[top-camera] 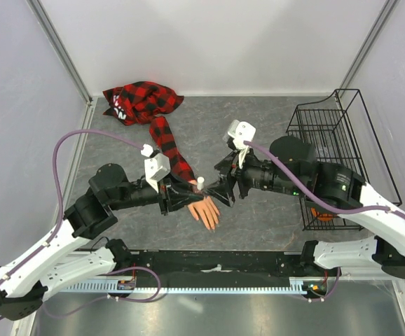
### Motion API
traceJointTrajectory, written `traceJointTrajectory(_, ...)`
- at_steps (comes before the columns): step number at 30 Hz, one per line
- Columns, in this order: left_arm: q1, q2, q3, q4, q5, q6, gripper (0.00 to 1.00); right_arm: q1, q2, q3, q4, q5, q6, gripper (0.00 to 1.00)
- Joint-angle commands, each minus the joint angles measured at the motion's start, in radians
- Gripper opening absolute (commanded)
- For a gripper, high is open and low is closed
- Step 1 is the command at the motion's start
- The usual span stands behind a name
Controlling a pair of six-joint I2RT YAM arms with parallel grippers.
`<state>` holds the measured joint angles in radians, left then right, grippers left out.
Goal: Paint the nails
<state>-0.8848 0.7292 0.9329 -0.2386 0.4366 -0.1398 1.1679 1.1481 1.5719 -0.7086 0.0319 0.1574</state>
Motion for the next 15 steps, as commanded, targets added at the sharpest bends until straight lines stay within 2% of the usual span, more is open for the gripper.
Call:
traceJointTrajectory(1,0.001,-0.007,0.024,0.062,0.267,-0.118,0.02,-0.036,-0.01,0.074,0.038,-0.407,-0.071,0.76)
traceJointTrajectory(6,0.001,-0.031,0.011,0.12,0.32,-0.167,0.02,-0.089,0.022,0.094,0.047,-0.549,-0.081,0.66)
traceJointTrajectory(15,0.001,-0.034,-0.011,0.153,0.323,-0.185,0.02,-0.103,0.05,0.097,0.086,-0.636,-0.079,0.63)
